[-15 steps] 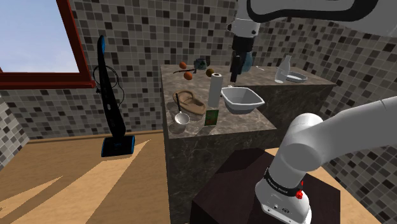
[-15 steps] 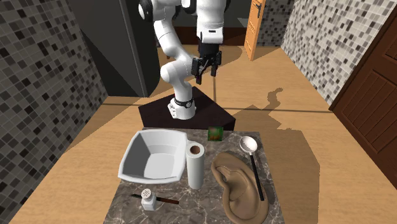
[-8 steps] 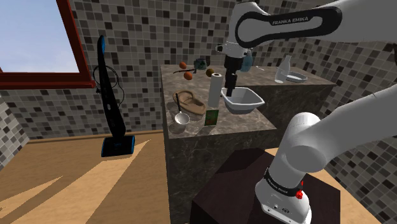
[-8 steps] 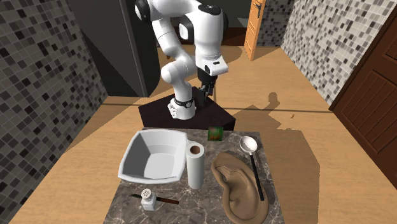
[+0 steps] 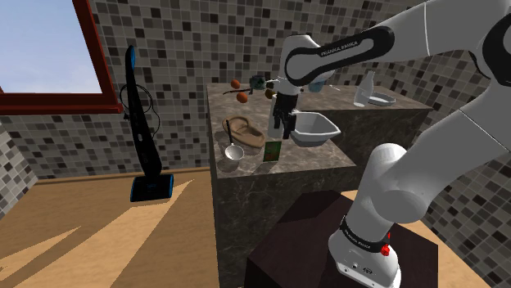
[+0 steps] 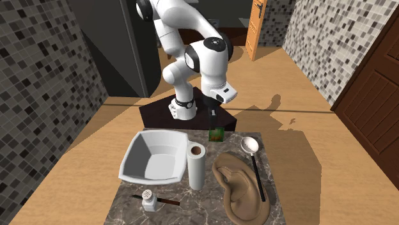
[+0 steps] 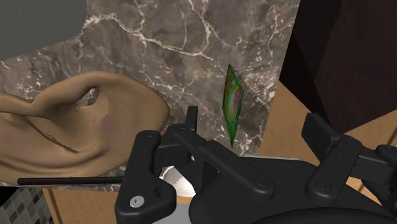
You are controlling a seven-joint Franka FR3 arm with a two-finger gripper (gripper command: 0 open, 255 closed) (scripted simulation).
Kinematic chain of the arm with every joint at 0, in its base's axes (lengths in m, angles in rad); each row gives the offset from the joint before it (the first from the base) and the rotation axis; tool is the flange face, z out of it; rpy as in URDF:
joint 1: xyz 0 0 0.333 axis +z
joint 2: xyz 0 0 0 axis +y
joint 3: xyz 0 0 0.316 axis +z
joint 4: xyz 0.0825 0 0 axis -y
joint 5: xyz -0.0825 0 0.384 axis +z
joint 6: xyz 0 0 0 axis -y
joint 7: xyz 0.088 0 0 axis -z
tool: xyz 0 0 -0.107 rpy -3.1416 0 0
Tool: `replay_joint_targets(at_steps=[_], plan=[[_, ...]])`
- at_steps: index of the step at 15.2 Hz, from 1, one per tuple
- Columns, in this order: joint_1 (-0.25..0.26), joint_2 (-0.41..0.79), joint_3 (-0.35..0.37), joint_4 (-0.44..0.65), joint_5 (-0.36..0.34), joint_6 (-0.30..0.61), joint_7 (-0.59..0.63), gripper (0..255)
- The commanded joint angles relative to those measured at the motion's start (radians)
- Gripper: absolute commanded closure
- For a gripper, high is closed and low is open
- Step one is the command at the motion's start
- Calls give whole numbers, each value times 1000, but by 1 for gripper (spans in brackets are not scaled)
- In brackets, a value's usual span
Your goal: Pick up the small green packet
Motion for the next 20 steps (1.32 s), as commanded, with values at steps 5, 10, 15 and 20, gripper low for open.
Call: replay_joint_targets(at_steps=[5,10,15,20], plan=[[8,47,-24,-54,1,100,-23,0],[9,54,-26,-56,3,109,-24,255],[9,54,-26,-56,3,108,-24,255],[6,30,-16,-33,1,63,-19,255]])
